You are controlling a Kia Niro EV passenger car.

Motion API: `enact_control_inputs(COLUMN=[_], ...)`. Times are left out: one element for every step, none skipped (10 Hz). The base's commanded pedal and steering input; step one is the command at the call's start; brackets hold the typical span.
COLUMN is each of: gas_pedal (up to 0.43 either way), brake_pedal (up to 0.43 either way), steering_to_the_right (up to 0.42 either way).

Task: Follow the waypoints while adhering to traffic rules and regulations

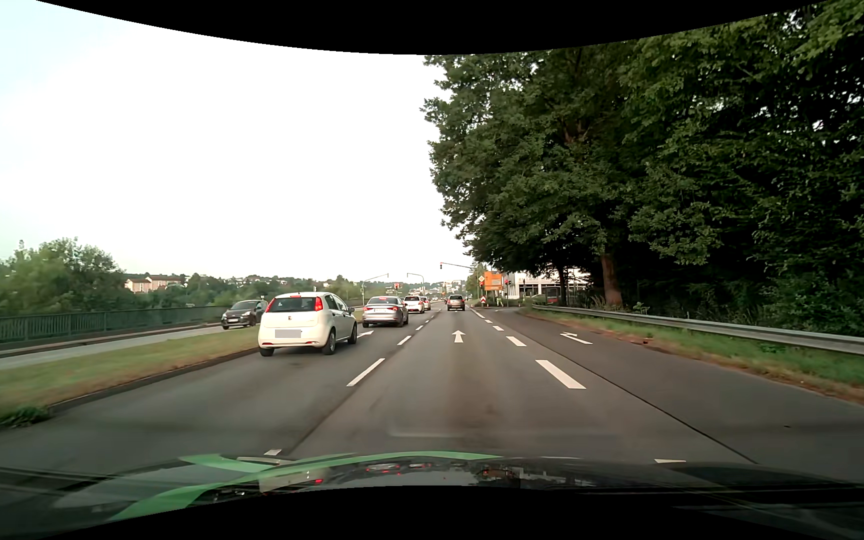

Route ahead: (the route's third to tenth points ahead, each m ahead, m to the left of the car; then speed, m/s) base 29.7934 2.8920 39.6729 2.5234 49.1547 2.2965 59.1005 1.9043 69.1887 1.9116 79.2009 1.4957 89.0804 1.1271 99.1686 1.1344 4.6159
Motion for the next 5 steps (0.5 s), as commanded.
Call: enact_control_inputs(gas_pedal=[0.039, 0.039, 0.039, 0.039, 0.039], brake_pedal=[0.0, 0.0, 0.0, 0.0, 0.0], steering_to_the_right=[-0.005, -0.005, -0.005, -0.005, -0.005])
